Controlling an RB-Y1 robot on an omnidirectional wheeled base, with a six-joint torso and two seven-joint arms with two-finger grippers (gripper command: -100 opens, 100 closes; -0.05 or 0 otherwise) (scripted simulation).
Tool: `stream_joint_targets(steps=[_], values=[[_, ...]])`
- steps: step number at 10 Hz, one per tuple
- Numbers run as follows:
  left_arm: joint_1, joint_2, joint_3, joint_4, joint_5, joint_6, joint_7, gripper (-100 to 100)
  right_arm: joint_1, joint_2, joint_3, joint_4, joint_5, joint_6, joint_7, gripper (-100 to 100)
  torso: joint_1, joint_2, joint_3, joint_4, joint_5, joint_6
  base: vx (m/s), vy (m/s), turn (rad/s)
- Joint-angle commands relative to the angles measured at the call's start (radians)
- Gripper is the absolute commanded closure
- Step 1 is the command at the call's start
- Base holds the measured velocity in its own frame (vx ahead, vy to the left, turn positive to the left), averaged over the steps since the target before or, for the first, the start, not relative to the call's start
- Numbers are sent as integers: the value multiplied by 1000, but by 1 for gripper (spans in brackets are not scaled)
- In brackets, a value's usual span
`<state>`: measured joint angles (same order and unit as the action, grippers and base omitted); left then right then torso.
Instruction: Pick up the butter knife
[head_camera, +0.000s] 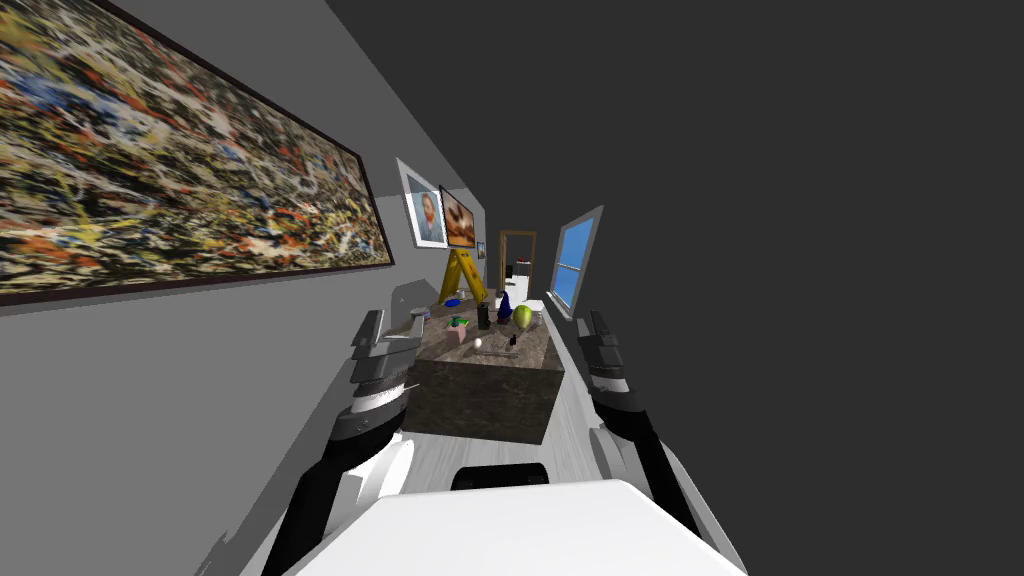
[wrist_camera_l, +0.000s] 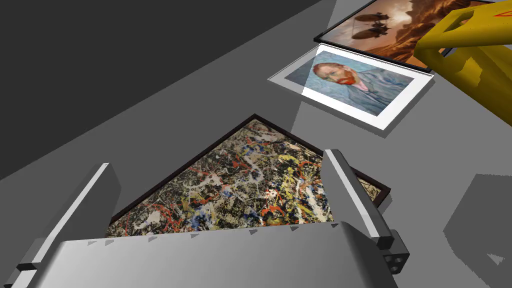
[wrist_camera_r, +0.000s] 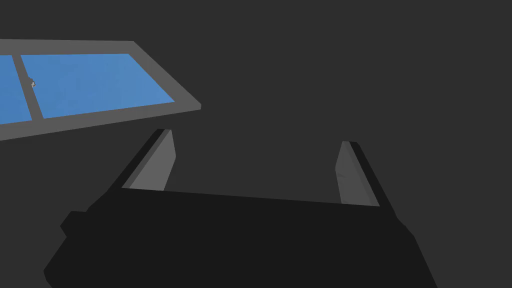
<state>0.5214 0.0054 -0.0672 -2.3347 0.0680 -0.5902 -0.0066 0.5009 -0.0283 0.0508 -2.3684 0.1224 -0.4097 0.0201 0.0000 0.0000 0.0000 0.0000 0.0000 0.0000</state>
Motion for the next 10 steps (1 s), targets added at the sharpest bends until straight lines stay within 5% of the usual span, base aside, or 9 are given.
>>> stream_joint_targets(steps=[1, 5, 10], values=[[-12, 37, 0, 13, 2, 21, -5, -100, 0, 0, 0, 0, 0, 0, 0, 0, 0, 0, 0, 0, 0, 0, -3, -24, 23], [-80, 138, 0, 88, 15, 132, -34, -100, 0, 0, 0, 0, 0, 0, 0, 0, -6, -1, 0, 0, -1, 0, 0, -86, 62], [-163, 209, -1, 173, 30, 280, -70, -100, 0, 0, 0, 0, 0, 0, 0, 0, -6, 0, 0, 0, -1, 0, -8, -94, 59]])
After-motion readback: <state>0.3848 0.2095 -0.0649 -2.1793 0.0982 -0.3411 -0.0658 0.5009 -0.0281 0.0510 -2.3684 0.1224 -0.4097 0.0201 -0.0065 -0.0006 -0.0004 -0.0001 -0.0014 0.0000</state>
